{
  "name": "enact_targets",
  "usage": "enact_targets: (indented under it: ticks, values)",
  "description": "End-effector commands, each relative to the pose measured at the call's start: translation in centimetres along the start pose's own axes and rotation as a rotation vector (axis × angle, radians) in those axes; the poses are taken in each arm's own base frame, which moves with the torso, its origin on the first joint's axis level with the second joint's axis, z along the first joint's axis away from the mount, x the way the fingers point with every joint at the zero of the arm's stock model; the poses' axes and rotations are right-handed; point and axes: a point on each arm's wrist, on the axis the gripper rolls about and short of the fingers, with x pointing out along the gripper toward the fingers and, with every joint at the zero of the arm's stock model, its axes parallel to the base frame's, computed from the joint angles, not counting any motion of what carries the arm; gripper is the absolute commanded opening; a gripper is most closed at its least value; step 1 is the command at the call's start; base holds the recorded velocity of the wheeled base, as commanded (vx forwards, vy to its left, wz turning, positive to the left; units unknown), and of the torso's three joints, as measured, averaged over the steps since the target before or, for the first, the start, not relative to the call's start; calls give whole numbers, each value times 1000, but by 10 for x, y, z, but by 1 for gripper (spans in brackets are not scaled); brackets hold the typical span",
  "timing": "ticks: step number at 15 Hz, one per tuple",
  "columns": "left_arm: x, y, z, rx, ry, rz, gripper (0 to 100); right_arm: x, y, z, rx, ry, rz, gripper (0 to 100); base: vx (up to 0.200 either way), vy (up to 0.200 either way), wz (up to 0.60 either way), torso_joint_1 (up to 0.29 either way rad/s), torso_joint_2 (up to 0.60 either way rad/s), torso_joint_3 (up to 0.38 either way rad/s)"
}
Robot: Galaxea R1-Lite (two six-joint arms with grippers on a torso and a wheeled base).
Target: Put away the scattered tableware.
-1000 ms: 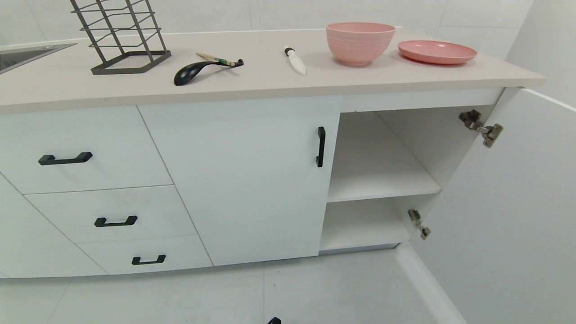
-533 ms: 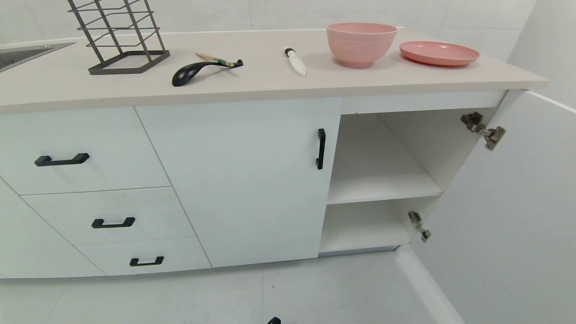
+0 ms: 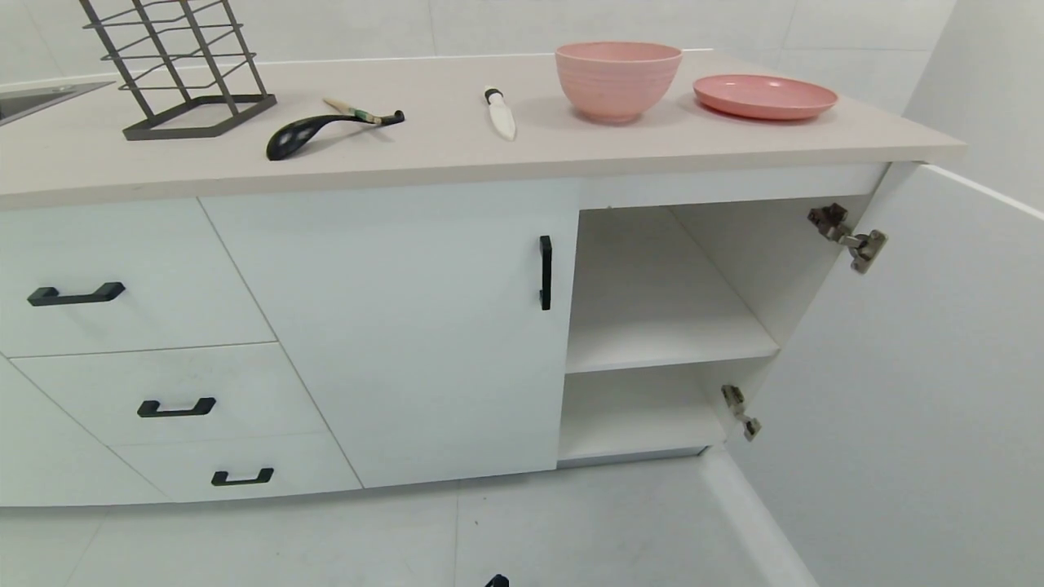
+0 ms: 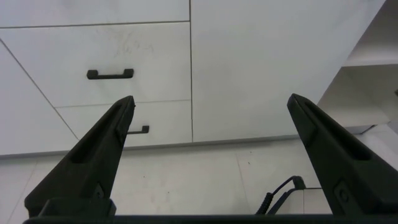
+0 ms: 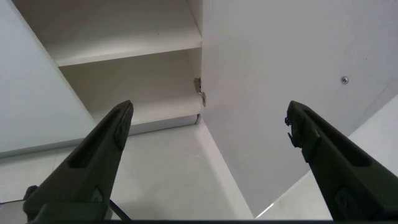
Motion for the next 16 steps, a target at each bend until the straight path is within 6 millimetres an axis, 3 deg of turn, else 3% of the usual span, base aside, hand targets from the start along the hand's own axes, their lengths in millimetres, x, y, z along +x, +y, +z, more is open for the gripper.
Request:
enact_targets:
  ticks: [1, 13, 16]
  values:
    - [0, 0, 0, -1, 2, 2, 100, 0, 0, 0, 0, 3, 0, 100, 200, 0, 0, -2, 7, 2]
    - [0, 0, 0, -1, 2, 0, 100, 0, 0, 0, 3, 3, -31, 100, 17, 0, 0, 0, 0, 1]
    - [0, 0, 0, -1, 4, 2, 100, 0, 0, 0, 3, 3, -31, 100, 0, -200, 0, 2, 2, 2]
